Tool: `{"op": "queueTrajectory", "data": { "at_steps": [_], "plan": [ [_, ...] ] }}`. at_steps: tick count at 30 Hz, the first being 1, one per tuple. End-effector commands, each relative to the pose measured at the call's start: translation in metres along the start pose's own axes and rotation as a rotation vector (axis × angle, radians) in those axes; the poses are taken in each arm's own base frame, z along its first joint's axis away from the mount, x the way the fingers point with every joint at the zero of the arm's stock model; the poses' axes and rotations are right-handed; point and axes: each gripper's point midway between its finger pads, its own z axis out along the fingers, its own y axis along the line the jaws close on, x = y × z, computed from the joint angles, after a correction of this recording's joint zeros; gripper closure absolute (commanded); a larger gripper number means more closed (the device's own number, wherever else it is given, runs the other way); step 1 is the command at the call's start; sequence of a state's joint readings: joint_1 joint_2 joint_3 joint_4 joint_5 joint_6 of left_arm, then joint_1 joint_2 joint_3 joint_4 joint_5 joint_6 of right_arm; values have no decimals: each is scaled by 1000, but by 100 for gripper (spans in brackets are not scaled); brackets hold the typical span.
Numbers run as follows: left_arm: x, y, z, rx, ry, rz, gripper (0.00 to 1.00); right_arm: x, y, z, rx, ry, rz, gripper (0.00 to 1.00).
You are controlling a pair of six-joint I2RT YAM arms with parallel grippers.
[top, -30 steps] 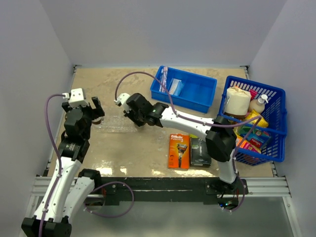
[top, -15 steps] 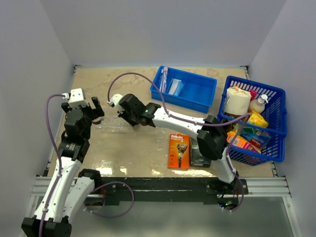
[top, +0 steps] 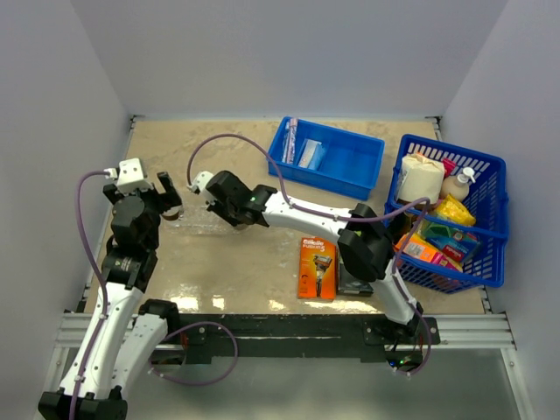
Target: Prepare toiletry sets of a toothbrush and toothpaste on the tray
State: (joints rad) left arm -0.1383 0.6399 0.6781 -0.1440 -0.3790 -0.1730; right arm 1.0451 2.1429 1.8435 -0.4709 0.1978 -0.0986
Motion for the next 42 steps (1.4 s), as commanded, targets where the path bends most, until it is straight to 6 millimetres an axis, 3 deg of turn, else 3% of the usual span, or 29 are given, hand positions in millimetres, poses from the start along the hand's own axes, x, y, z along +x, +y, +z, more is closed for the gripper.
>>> {"op": "queueTrajectory", "data": {
  "at_steps": [1,25,35,42],
  "plan": [
    [-14,7,-2,-37,-50,-26,7,-47,-12,-19,46,-124,6,100],
    [-14,4,-1,-24,-55,-29,6,-45,-4,-2,34,-98,5,100],
    [-12,4,-1,-20,-48,-25,6,-52,-2,-7,35,-121,21,80],
    [-12,3,-1,-17,-48,-25,5,-55,-2,-9,29,-135,35,71]
  ]
}}
